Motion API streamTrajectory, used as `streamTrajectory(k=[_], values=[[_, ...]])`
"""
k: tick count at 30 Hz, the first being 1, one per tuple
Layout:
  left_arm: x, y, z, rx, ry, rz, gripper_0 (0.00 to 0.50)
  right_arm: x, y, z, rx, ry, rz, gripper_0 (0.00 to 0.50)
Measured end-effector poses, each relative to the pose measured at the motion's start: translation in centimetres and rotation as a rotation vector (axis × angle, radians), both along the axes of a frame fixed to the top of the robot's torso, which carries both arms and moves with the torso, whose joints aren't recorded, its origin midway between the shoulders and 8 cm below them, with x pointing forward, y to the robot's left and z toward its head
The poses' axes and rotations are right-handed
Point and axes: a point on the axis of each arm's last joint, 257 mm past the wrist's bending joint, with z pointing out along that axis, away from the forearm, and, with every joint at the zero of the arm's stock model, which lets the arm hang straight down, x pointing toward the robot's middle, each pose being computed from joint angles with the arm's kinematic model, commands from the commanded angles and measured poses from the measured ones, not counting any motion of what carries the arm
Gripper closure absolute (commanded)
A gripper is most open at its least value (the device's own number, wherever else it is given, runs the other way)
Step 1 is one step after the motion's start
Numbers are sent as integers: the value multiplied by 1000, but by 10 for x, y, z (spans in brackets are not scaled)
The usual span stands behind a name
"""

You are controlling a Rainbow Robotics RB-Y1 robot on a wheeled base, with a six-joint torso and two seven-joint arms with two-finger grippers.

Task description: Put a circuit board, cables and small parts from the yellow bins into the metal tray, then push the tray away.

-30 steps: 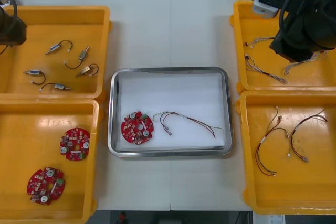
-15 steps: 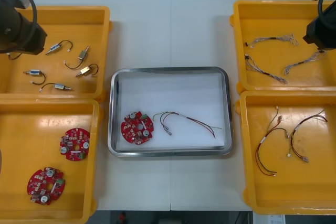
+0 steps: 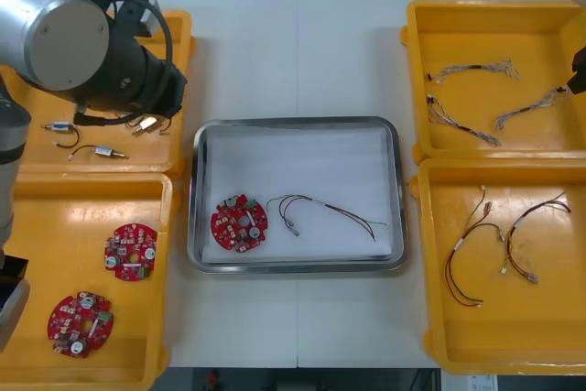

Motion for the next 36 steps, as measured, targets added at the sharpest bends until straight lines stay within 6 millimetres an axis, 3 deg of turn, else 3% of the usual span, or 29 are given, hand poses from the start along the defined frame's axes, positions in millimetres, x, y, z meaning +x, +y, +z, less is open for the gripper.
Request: streamTrajectory(k=[10,20,24,30,36], values=[[-14,-34,-34,40,78,-75,500,3,-10,-17,210,16,-309,0],[-21,-41,-86,99,208,-75,497,10,-5,-29,396,33,-574,0],[-18,-49,-96,99,211,-89,498,24,3,-29,507,11,-719,0],[-6,-55,-111,107,190,-98,498,53,12,-25,585,-50,-752,0],[1,-56,-126,121,187,-98,497,69,11,-27,689,-95,-888,0]])
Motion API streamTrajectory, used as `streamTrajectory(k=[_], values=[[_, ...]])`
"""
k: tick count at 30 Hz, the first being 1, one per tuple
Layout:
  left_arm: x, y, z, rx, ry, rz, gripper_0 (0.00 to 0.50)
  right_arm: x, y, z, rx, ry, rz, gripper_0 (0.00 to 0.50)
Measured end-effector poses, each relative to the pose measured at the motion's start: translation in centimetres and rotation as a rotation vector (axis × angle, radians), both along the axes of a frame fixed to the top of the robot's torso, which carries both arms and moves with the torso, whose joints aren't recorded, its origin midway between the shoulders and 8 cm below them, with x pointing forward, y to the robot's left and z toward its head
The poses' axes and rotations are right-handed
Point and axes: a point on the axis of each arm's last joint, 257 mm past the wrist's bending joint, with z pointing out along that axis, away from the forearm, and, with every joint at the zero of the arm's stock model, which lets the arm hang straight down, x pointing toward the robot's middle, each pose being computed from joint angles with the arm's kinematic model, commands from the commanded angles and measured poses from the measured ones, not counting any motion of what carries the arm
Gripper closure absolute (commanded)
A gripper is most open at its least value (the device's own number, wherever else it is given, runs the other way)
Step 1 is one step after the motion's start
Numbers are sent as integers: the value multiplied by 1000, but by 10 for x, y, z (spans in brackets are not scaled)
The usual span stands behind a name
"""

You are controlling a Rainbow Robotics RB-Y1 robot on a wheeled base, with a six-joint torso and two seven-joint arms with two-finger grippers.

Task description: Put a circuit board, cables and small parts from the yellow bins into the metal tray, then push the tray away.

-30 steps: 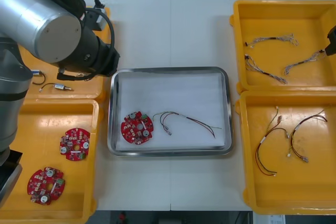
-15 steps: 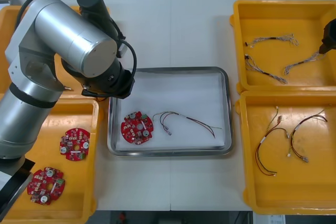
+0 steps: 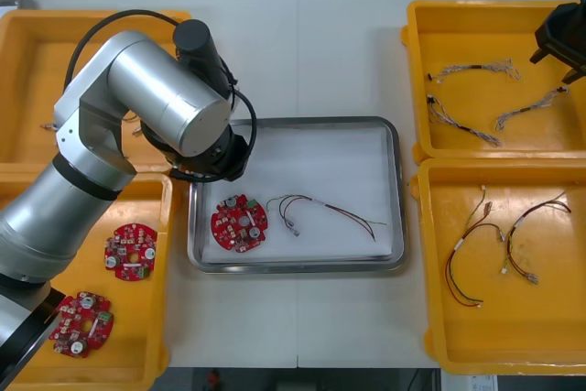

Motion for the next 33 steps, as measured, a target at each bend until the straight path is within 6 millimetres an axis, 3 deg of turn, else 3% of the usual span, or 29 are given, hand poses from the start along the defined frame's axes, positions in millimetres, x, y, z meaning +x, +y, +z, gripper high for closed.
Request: streamTrajectory(k=[3,9,13,14,17,19,33], values=[[0,-1,-2,1,1,-1,491,4,-6,-4,-5,-6,-16,0],[1,-4,-6,6,-3,-13,414,11,-15,-20,-6,-5,-47,0],[4,-6,-9,2,-7,-15,276,15,-22,-30,-6,-5,-66,0],[4,-6,-10,1,-7,-14,201,17,-23,-32,-5,-10,-72,0],[4,-5,-11,1,-5,-11,54,23,-25,-39,17,-26,-112,0],[4,-4,-11,2,-4,-10,0,28,-26,-43,48,-42,-159,0],[3,-6,-9,4,-5,-15,0,35,-24,-98,107,-19,-219,0]])
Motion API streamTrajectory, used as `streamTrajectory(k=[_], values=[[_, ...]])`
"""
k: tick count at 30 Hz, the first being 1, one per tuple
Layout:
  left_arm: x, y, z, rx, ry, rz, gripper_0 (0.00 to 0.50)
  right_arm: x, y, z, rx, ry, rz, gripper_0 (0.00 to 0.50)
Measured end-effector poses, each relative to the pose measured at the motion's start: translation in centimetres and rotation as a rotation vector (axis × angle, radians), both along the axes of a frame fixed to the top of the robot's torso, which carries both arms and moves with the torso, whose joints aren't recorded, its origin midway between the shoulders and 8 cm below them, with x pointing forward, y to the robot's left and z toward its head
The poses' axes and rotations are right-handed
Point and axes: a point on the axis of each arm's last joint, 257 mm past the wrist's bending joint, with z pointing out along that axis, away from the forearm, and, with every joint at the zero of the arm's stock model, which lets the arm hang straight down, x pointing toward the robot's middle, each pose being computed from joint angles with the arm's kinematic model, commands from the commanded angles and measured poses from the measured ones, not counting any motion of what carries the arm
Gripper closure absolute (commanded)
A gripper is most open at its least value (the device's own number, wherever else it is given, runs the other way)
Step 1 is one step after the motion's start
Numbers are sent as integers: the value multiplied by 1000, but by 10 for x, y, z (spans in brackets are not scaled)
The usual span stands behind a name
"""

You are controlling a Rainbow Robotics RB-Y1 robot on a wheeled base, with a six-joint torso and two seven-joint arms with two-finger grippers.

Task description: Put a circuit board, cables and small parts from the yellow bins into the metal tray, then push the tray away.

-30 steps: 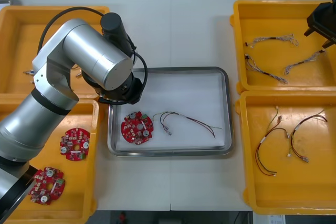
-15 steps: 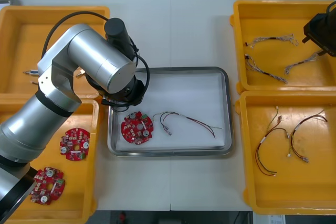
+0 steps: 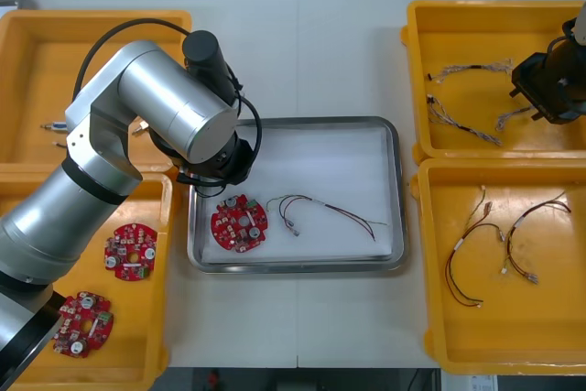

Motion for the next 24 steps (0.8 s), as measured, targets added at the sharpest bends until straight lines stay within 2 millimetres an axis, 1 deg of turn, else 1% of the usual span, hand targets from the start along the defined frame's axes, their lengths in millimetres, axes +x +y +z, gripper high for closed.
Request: streamTrajectory(k=[3,7,10,13,16,22,23,24], values=[[-5,-3,7,5,-5,-14,0,-2,5,-7,17,13,-9,0],[-12,-8,20,7,-20,-34,0,-3,12,-15,81,19,-95,0],[-14,-10,31,1,-34,-41,0,-7,13,-23,90,37,-105,0],[-15,-11,45,-16,-59,-41,0,-7,12,-24,88,44,-108,0],[-14,-5,61,-35,-75,-19,0,-8,12,-25,87,50,-112,0],[-8,18,88,-59,-78,57,0,-7,12,-26,87,56,-116,0],[-6,21,94,-68,-87,67,0,-7,12,-26,87,57,-116,32],[-3,23,100,-77,-96,75,0,-7,12,-26,87,57,-116,185]])
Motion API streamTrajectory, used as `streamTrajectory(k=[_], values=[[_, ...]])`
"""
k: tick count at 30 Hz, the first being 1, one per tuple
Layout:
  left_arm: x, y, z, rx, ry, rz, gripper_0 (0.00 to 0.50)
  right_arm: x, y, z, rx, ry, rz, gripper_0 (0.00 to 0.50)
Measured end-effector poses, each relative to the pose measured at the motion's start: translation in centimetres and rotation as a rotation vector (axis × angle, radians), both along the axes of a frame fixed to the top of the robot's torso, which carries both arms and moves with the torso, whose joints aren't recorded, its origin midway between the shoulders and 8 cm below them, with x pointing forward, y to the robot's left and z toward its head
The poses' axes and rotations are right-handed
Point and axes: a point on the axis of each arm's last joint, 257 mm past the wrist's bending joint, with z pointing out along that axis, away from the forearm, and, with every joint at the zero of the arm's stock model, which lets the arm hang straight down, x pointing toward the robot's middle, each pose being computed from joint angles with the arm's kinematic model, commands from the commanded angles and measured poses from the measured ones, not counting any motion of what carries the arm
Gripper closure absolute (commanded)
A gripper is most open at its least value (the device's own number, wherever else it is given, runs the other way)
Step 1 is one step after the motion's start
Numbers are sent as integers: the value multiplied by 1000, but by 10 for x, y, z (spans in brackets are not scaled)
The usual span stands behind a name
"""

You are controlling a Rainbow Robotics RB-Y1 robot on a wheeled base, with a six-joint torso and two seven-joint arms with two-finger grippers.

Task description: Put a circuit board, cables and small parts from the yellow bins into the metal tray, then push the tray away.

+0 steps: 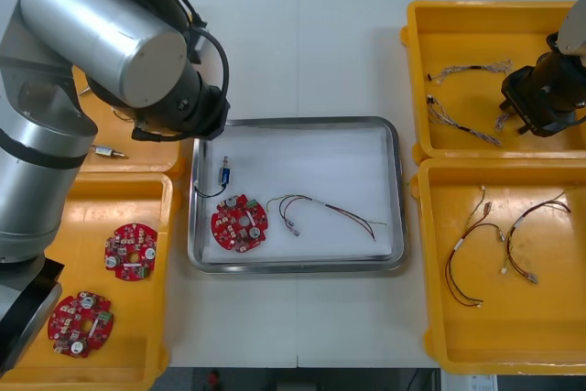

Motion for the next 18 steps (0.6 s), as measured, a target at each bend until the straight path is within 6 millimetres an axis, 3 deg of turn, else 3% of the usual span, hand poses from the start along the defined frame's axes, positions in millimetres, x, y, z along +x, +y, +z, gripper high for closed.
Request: streamTrajectory(k=[1,5,11,18], values=[[3,2,6,-10,-10,9,0,0,0,0,-1,1,0,371],[12,12,23,-46,-38,46,0,0,-1,0,-5,2,-1,500],[22,39,31,-69,-36,120,0,-1,-2,0,-6,3,-3,500],[40,90,37,-84,-20,273,0,-3,-2,2,12,7,-12,500]])
